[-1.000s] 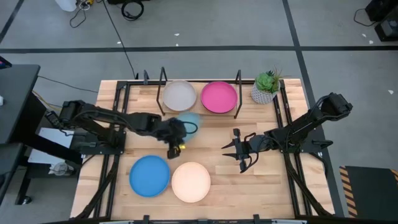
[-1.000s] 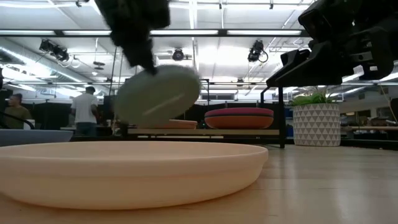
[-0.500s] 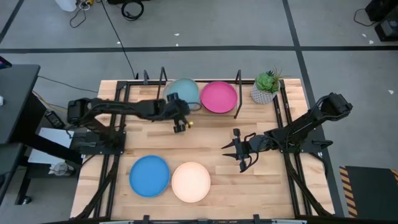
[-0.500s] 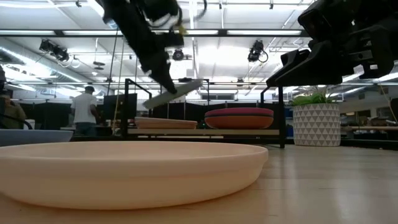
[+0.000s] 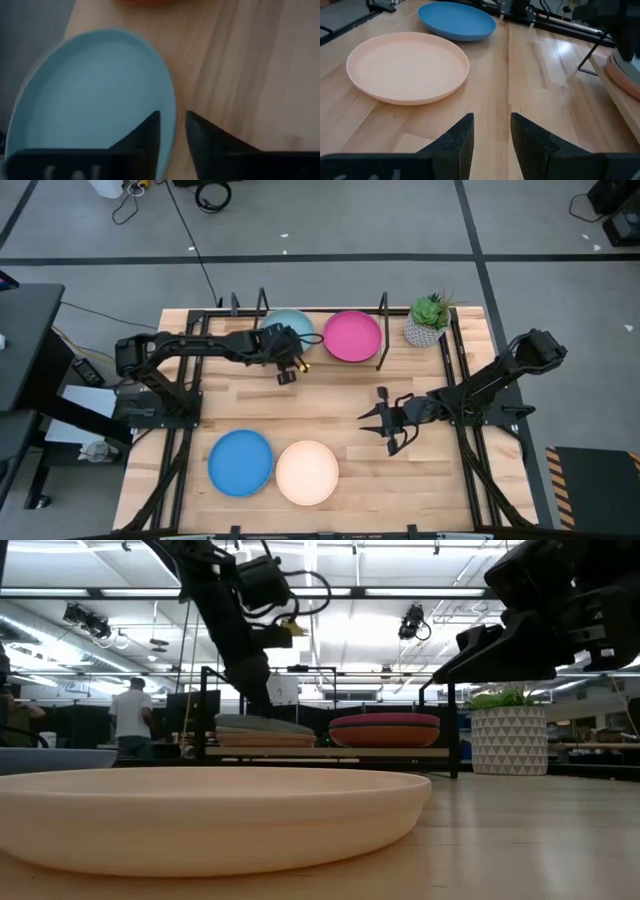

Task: Place and stack plates onto a shelf
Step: Stack the light blue plate on top of the gray plate on the shelf

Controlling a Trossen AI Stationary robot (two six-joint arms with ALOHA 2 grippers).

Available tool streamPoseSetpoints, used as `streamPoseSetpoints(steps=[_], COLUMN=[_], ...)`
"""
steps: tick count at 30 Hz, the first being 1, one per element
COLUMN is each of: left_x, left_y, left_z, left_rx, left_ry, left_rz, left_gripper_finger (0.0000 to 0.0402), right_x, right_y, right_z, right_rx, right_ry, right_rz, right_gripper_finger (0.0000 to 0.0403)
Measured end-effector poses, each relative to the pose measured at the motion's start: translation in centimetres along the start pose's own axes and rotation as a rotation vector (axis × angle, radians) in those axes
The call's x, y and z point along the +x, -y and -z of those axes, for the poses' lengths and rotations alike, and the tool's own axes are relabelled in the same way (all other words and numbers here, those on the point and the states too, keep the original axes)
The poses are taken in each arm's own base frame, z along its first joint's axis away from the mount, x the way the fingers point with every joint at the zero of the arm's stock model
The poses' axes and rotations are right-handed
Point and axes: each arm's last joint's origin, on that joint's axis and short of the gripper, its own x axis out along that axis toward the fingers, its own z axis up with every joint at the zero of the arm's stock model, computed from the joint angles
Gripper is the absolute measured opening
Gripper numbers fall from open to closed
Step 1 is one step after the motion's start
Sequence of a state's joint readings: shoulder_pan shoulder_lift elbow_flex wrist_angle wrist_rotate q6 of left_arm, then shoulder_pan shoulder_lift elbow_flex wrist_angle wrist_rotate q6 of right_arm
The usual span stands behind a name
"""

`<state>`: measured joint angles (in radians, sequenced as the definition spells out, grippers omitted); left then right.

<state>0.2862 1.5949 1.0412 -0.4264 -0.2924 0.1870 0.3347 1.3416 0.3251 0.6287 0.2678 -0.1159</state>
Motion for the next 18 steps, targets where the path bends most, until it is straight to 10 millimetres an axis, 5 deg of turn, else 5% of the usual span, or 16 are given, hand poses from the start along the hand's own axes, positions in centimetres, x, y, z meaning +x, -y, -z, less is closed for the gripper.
streamPoseSetpoints(steps=[6,11,18], left_x=[-2.1,-4.0,-3.1], left_y=[1.0,3.5,3.3], left_z=[-1.6,-2.5,-1.6], left_rx=[-0.035,0.013,-0.16], left_ry=[0.053,0.058,0.036], left_rz=[0.03,0.129,-0.225], left_gripper_finger=[0.0165,0.0171,0.0158], right_x=[-0.6,-1.2,-1.4], right_y=[0.0,0.1,0.2], right_z=[1.2,2.2,1.8], right_rx=[0.034,0.013,-0.091], right_ry=[0.026,0.05,0.107], right_rz=[0.003,0.007,0.023], right_gripper_finger=[0.0134,0.0134,0.0134])
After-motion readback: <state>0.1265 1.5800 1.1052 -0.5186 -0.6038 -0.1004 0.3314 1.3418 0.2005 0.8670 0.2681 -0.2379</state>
